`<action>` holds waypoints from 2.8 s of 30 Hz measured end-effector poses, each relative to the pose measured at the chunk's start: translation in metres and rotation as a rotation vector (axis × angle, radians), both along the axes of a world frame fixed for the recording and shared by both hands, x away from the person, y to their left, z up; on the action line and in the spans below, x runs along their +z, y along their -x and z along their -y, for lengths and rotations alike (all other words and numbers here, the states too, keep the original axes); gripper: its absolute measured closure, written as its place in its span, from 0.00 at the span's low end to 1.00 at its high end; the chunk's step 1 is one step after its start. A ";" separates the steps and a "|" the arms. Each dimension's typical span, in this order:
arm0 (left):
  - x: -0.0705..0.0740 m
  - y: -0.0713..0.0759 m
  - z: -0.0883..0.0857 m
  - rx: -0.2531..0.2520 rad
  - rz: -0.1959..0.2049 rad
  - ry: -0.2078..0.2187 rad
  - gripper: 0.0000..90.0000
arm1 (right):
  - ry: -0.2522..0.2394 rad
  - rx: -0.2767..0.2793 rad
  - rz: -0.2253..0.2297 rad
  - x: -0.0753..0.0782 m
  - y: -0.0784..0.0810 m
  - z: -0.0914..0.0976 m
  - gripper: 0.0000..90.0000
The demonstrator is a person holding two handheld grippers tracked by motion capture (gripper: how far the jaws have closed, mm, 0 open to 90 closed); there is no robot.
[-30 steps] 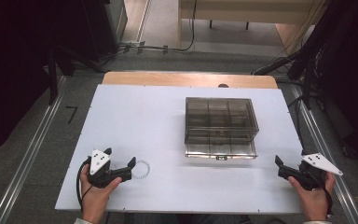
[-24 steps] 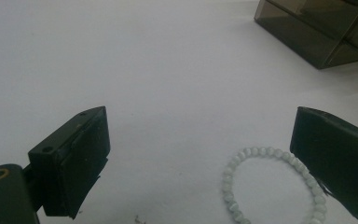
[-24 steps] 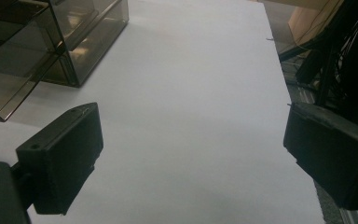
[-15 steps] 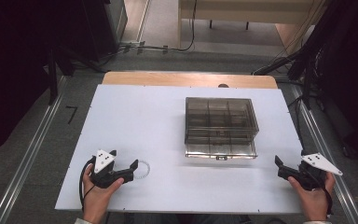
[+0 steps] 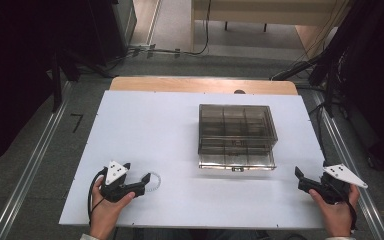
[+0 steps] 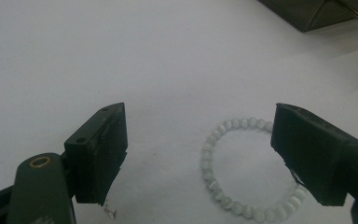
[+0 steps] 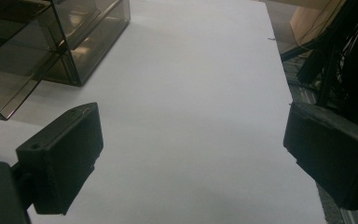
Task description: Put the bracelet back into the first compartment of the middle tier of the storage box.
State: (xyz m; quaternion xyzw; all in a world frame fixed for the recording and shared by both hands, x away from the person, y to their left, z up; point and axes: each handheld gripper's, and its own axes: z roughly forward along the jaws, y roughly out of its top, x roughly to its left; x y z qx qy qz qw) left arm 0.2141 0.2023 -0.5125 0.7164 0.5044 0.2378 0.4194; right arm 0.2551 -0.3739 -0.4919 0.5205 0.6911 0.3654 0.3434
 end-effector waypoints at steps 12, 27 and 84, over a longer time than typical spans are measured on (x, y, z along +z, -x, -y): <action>-0.001 -0.001 0.003 -0.014 -0.024 -0.017 0.36 | 0.004 0.001 -0.001 0.000 0.000 0.000 0.04; -0.002 -0.005 0.007 -0.030 -0.067 -0.056 0.55 | 0.006 0.001 -0.008 -0.001 0.000 0.000 0.04; 0.000 -0.007 0.003 -0.046 -0.103 -0.028 0.96 | 0.002 -0.003 -0.007 -0.001 0.000 0.001 0.04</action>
